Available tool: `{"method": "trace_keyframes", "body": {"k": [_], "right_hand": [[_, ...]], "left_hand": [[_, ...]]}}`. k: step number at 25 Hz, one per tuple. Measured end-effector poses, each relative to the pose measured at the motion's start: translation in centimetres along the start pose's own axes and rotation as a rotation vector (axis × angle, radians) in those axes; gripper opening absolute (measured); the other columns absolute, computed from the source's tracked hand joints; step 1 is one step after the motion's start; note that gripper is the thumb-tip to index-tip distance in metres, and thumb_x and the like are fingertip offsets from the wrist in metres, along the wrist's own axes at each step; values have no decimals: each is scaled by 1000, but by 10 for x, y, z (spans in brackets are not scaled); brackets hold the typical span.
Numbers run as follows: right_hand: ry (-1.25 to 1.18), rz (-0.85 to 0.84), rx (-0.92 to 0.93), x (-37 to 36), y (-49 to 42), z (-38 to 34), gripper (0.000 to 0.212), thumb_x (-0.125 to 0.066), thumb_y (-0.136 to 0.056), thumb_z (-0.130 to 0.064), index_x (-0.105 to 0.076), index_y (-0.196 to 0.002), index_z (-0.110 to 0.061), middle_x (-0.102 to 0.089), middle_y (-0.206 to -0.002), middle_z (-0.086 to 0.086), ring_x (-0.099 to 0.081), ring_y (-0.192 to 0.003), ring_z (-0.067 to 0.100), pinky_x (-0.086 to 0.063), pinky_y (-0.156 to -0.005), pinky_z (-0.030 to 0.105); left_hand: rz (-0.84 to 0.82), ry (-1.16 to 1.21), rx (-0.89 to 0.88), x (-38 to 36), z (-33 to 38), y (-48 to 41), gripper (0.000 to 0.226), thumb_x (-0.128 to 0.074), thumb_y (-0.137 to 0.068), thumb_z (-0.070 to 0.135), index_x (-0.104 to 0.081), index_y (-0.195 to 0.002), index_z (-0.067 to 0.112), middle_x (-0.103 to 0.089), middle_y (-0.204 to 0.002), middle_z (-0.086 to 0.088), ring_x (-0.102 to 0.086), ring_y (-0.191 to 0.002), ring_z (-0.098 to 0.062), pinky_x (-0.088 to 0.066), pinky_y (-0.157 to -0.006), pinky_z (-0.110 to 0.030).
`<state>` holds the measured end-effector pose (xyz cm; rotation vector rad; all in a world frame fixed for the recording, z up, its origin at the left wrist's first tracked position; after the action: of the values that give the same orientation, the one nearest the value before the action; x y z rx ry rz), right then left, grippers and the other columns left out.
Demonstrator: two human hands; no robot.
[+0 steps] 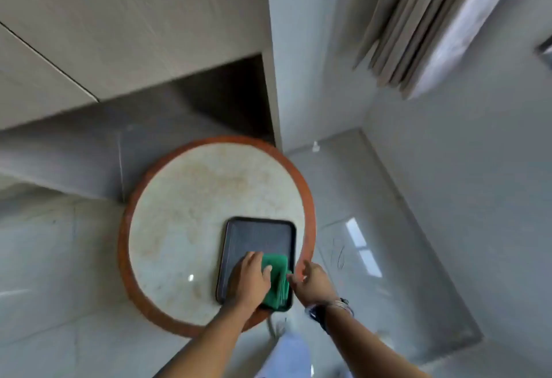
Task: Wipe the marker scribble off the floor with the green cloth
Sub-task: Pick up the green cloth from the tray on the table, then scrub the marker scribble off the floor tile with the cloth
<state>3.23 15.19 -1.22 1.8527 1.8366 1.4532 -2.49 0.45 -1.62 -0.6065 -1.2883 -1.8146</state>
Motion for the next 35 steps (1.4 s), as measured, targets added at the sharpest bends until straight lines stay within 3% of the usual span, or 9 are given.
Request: {"method": "trace_keyframes", "body": {"k": [5,8,12,16,21,24,28,32,35], "right_hand": [[-77,37,-179,-88,-40,17,16,-62,-82,-25,-55,-88,-12,-66,-96,13,-64,-87,33,-46,-67,31],[-124,87,-316,-94,-53,10,16,-61,-78,-19,-58,-91,-9,-66,-98,14,-65,-90,35,-47,-68,33],[-517,-56,-493,-78,-58,15,21,-74,-70,-16,-66,-88,-9,-72,-88,10,-67,-76,26,-55,-71,30],[-1032,-128,-398,-23,-43,34,14,-72,-57,-10,-71,-70,-13,-71,-65,3,-62,-59,20,-48,-44,19],[-1282,-244,-312,43,-41,131,50,-61,-64,-4,-60,-114,6,-64,-107,23,-60,-100,36,-46,-96,52],[-1336,-233,-305,58,-74,216,51,-62,-68,-1,-56,-118,9,-64,-109,25,-60,-103,39,-52,-89,50],[-1001,136,-415,46,-171,330,33,-67,-76,10,-57,-106,0,-66,-98,22,-65,-85,36,-60,-67,40],[-61,607,-268,13,-282,406,32,-61,-75,-1,-55,-105,-9,-68,-96,20,-63,-85,39,-49,-71,39],[390,322,-16,-65,-348,439,33,-53,-74,3,-55,-105,-6,-66,-101,18,-61,-95,38,-41,-90,43]], "left_hand": [[25,305,370,-56,-59,-34,44,-68,-84,23,-58,-125,8,-65,-122,-13,-63,-109,-31,-52,-89,-39],[-23,502,406,-57,-64,-42,10,-75,-78,16,-68,-84,13,-74,-88,-10,-67,-81,-25,-52,-66,-30],[-95,677,452,-39,-44,-40,17,-76,-65,30,-66,-65,17,-73,-72,-11,-66,-68,-28,-54,-66,-39],[-189,1006,406,-30,5,-23,11,-76,-69,27,-71,-75,20,-76,-75,-6,-70,-72,-24,-56,-68,-38],[-288,1030,293,-96,95,-9,19,-69,-82,0,-58,-97,-5,-71,-92,-20,-67,-73,-22,-57,-66,-27],[-379,1025,251,-182,129,-30,15,-69,-83,-1,-57,-90,2,-69,-83,-11,-65,-69,-15,-55,-60,-22],[-297,789,298,-315,113,-95,18,-74,-80,14,-61,-91,10,-66,-83,-5,-63,-78,-22,-50,-68,-27],[-294,-152,75,-419,47,-186,70,-73,-76,33,-43,-134,8,-47,-136,-15,-45,-128,-33,-37,-106,-39],[-312,-518,-28,-476,10,-257,115,-80,-67,46,-12,-149,3,-13,-158,-22,-10,-148,-35,-10,-121,-43]]}}
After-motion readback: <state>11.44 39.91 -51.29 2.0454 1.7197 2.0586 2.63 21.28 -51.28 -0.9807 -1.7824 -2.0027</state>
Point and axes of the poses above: each hand's wrist, its own y-axis away from the middle knuckle, its own x-axis out of the back of the hand, z = x × y, the point moved 3 cm from there along -y, towards the middle knuckle
